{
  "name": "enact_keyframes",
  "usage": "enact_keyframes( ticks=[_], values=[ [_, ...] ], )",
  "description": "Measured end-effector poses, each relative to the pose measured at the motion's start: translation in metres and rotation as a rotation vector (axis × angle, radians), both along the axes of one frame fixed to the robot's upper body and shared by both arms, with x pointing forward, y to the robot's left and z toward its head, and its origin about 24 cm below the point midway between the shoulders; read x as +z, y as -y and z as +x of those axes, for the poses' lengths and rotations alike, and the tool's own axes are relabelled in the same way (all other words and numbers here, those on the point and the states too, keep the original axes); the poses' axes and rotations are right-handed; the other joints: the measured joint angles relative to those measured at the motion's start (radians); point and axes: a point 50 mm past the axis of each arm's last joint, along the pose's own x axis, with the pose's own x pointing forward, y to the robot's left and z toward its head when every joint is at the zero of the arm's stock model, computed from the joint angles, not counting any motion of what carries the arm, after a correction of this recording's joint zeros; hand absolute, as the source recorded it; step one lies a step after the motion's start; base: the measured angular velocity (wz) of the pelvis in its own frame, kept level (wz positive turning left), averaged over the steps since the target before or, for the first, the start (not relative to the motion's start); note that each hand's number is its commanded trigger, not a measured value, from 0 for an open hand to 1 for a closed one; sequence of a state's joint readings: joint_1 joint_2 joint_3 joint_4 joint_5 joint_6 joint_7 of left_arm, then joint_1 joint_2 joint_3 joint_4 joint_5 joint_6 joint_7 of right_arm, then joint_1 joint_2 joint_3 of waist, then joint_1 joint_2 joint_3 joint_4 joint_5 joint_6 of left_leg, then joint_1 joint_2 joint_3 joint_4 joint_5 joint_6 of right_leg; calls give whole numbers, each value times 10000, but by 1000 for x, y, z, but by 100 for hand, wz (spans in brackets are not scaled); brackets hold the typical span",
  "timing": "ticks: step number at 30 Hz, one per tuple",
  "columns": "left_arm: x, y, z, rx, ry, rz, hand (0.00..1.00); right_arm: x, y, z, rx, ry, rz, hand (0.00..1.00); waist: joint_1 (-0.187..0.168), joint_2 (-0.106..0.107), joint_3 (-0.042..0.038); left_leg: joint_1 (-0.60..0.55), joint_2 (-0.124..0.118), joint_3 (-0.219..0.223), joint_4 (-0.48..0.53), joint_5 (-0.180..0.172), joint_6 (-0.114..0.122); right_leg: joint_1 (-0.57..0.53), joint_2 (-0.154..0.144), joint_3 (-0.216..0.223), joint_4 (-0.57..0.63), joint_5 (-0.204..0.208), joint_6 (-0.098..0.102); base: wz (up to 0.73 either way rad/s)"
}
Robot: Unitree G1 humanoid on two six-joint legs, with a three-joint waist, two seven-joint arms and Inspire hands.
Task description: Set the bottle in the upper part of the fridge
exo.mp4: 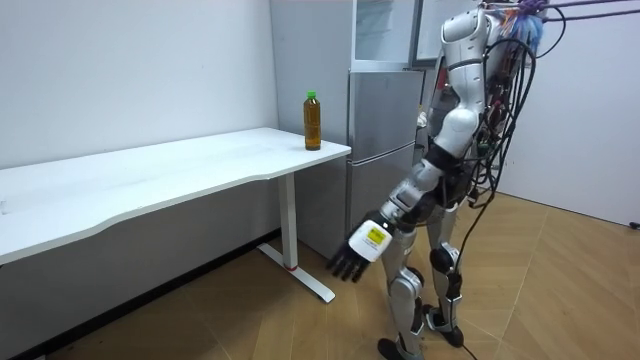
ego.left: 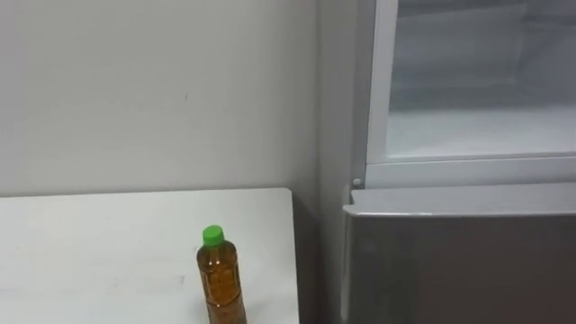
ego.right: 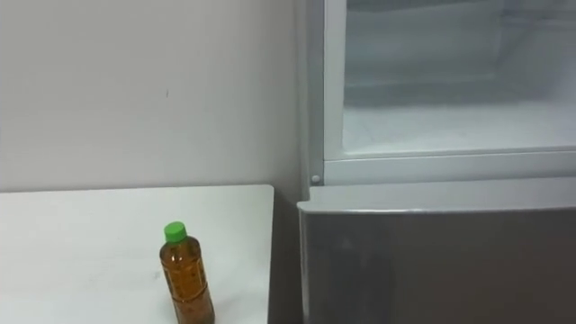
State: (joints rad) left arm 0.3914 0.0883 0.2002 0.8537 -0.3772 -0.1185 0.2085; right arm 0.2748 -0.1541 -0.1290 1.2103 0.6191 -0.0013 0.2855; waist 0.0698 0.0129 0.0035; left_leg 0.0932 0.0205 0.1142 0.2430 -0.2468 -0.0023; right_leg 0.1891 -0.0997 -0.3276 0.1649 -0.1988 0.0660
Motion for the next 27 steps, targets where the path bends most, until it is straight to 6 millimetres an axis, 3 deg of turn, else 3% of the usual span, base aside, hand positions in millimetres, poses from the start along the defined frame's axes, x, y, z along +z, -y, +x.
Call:
enact_keyframes(
  ticks=[4, 9, 19, 27],
  values=[
    [-11, 5, -29, -90, -1454, -481, 0, 0, -1, 1, 52, -13, -2, 0, -146, -89, -1, 66, -4, 85, -62, 2, 0, -4, -16, 35, 15, -51, 0, -3],
    [-16, 12, -44, -830, -2513, -872, 0, -1, -1, 2, 125, -144, 21, 0, -166, -118, -4, 26, 17, 234, -57, 1, 0, -158, -12, 159, 38, -51, -1, -8],
    [-23, 23, -40, -3098, -3763, -1605, 0, -3, -5, 6, 65, -78, 226, 0, -503, -178, -4, 25, 36, 221, -57, -9, -9, -149, 7, 146, 75, -49, -4, 0],
    [-23, 24, -43, -3146, -3878, -1877, 0, -3, -6, 14, 282, 190, 456, 0, -605, -183, 1, -12, 51, 226, -24, -54, 6, -241, -9, 198, 219, -49, -3, -1]
  ],
)
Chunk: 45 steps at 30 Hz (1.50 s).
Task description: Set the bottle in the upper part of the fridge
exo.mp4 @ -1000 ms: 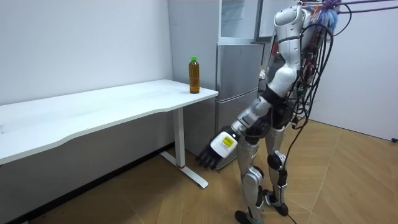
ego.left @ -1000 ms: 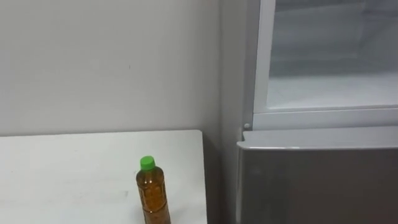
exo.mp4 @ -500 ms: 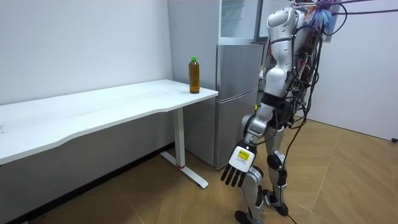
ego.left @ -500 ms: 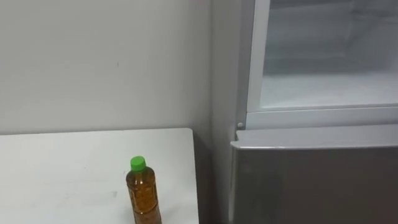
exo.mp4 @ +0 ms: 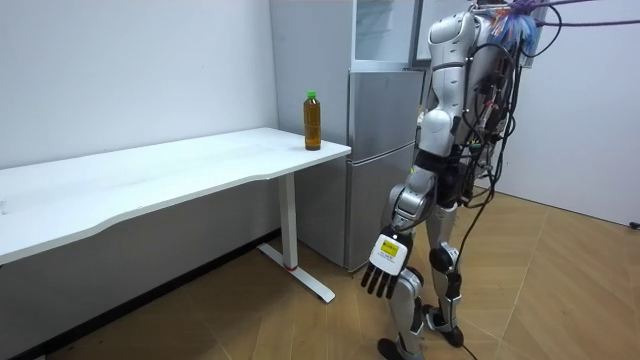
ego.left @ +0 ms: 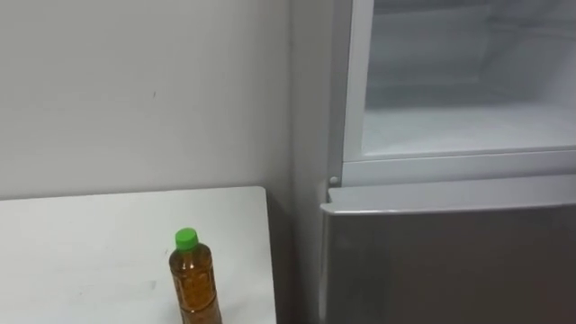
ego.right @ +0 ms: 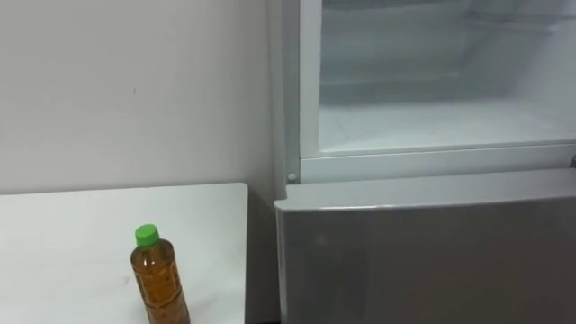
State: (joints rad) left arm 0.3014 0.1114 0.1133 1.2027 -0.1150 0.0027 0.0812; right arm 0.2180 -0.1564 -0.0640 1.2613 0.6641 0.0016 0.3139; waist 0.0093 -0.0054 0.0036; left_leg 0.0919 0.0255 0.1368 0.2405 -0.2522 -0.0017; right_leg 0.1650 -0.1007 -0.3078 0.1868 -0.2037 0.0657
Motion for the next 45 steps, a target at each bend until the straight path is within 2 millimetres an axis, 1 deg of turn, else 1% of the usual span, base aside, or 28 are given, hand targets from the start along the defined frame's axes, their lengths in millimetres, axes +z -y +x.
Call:
enact_keyframes(
  ticks=[5, 8, 13, 14, 17, 20, 22, 25, 29, 30, 33, 34, 35, 37, 41, 42, 45],
  values=[
    [0, 2, 0, -207, 0, -209, 0, 1, -2, 9, 491, 430, 166, 0, 2, -3, -1, -41, -1, 52, 22, 4, 3, -56, -1, 53, -1, 1, -1, -2],
    [0, 1, 1, -268, 85, -261, 0, 4, -5, 25, 1029, 1246, 342, 0, -19, -1, 0, -15, 9, 98, 11, 5, 3, -64, 0, 82, 24, 1, -1, -3],
    [1, -3, 8, -945, 368, -264, 0, 18, -12, 68, 2723, 3248, 210, 0, -7, -57, 9, -314, 36, 121, 156, 4, 4, -373, -2, 102, 168, 0, -2, 0],
    [1, -3, 8, -1028, 385, -265, 0, 20, -13, 73, 2954, 3417, 174, 0, 9, -65, 10, -322, 38, 129, 163, 4, 4, -404, -4, 102, 198, 0, -2, 0],
    [2, -3, 12, -1329, 575, -397, 0, 36, -21, 99, 3906, 4849, 162, 0, 131, -102, 17, -448, 42, 151, 175, 4, 4, -500, -3, 100, 176, 0, -2, -1],
    [2, -3, 12, -1353, 592, -456, 0, 47, -24, 114, 4214, 5744, 96, 0, 192, -95, 24, -450, 55, 151, 311, 1, 7, -466, -4, 73, 174, 3, -6, 1],
    [2, -3, 14, -1409, 644, -552, 0, 59, -26, 129, 4439, 6578, -37, 0, 223, -84, 28, -462, 67, 152, 326, -2, 9, -457, -1, 44, 186, 4, -7, 0],
    [1, -2, 14, -1534, 651, -635, 0, 72, -30, 142, 4675, 7464, -83, 0, 231, -38, 30, -484, 77, 152, 328, -2, 8, -433, 6, 39, 192, 10, -17, 0],
    [1, -3, 16, -1600, 690, -728, 0, 88, -37, 154, 5048, 8443, -11, 0, 279, -6, 26, -498, 93, 160, 296, -2, 8, -452, 6, 37, 252, 15, -25, 0],
    [1, -2, 15, -1610, 673, -745, 0, 99, -41, 160, 5249, 9003, 2, 0, 274, -1, 50, -492, 99, 174, 294, -2, 8, -480, -2, 39, 317, 14, -24, -6],
    [2, -3, 16, -1652, 693, -783, 0, 126, -51, 177, 5853, 10521, 138, 0, 368, 20, 35, -553, 136, 284, 325, -2, 8, -599, -2, 40, 384, 15, -27, -9],
    [1, -3, 16, -1662, 697, -814, 0, 135, -54, 180, 6073, 11011, 217, 0, 464, 31, 26, -556, 145, 315, 330, -2, 8, -615, -2, 40, 382, 25, -42, -7],
    [1, -3, 16, -1665, 706, -841, 0, 139, -56, 182, 6158, 11199, 246, 0, 506, 38, 13, -556, 145, 318, 332, -2, 8, -615, -2, 40, 382, 25, -43, 0],
    [1, -2, 15, -1671, 695, -959, 0, 151, -59, 188, 6425, 11807, 310, 0, 568, -6, -4, -592, 143, 316, 337, 1, 11, -637, -5, 33, 378, 25, -43, 0],
    [1, 1, 14, -1969, 483, -1097, 0, 166, -62, 197, 6761, 12457, 255, 0, 597, -44, -10, -652, 140, 301, 344, 2, 12, -680, -4, 27, 360, 31, -52, 0],
    [1, 1, 15, -2017, 494, -1110, 0, 170, -62, 199, 6894, 12628, 220, 0, 606, -81, -32, -649, 140, 301, 341, 3, 12, -680, -4, 27, 359, 32, -53, 0],
    [1, 0, 21, -2104, 630, -1064, 0, 184, -64, 202, 6942, 13205, 379, 0, 758, -110, -38, -641, 145, 303, 344, 2, 12, -675, 1, 31, 359, 33, -54, 0]
  ],
)
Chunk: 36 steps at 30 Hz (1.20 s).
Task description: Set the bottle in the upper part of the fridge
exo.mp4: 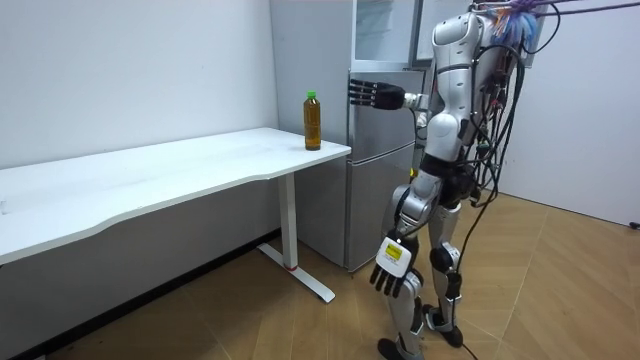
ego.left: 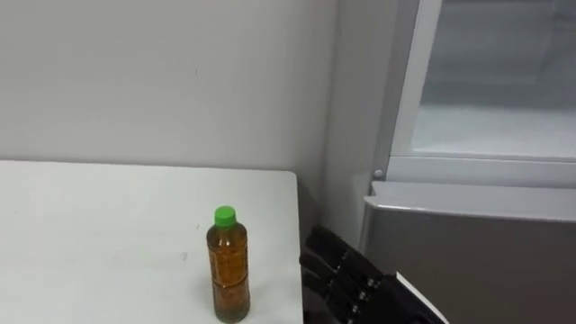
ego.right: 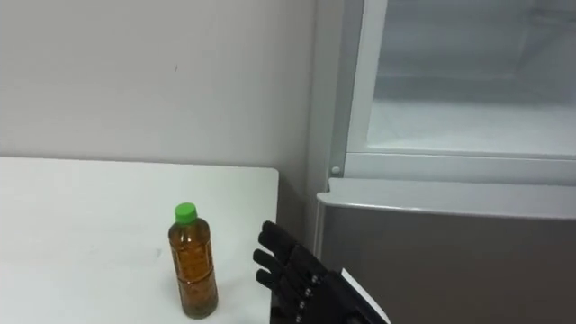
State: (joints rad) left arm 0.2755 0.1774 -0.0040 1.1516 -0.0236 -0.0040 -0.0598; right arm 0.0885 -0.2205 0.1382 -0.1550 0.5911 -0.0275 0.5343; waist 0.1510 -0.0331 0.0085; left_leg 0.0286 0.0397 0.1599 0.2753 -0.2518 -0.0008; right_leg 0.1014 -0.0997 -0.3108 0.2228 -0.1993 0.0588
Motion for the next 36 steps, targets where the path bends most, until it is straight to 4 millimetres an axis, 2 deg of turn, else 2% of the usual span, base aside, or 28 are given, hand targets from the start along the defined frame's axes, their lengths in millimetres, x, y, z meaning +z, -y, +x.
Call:
enact_keyframes(
  ticks=[4, 10, 13, 18, 23, 25, 30, 36],
  values=[
    [0, 0, 5, -374, -24, 32, 0, 0, 3, 1, -172, -42, -167, 0, 228, 2, 3, -7, -1, -17, 2, 0, 0, 12, -1, -51, -9, 0, 1, 0],
    [0, -1, 6, -358, -65, 104, 0, 4, -3, 6, -99, -16, -128, 0, 266, 15, 13, -18, -5, -164, -18, 4, -8, 60, -2, -282, -18, -2, 4, 6],
    [0, -1, 6, -329, -128, 143, 0, 1, -7, 8, -3, -259, 131, 0, 273, -48, 23, -11, -9, -282, -19, 7, -13, 143, -7, -489, -22, -2, 5, 14],
    [0, -1, 7, -348, -133, 154, 0, -4, -13, 14, 105, -522, 13, 0, 440, -139, 29, -20, -8, -297, -3, 9, -17, 175, -9, -523, -30, -3, 7, 3],
    [0, -3, 7, -542, -158, 212, 0, -14, -11, 23, -483, -976, -485, 0, 567, -245, 19, -69, -27, -491, 29, 10, -18, 225, -27, -834, -36, -3, 7, 11],
    [0, -3, 9, -613, -91, 186, 0, -18, -9, 27, -892, -1205, -573, 0, 668, -244, 21, -208, -30, -629, 145, 10, -18, 216, -33, -1105, -40, -3, 7, 15],
    [2, -4, 12, -630, 213, 268, 0, -22, -11, 40, -1539, -1577, -870, 0, 806, -257, 19, -369, -61, -842, 156, 49, -46, 194, -30, -1306, -69, -4, 8, 15],
    [3, -3, 10, -614, 212, 286, 0, -28, -7, 48, -2338, -1992, -1140, 0, 987, -329, 22, -383, -136, -1032, 157, 65, -37, 279, -43, -1329, -121, -4, 8, 8]
  ],
)
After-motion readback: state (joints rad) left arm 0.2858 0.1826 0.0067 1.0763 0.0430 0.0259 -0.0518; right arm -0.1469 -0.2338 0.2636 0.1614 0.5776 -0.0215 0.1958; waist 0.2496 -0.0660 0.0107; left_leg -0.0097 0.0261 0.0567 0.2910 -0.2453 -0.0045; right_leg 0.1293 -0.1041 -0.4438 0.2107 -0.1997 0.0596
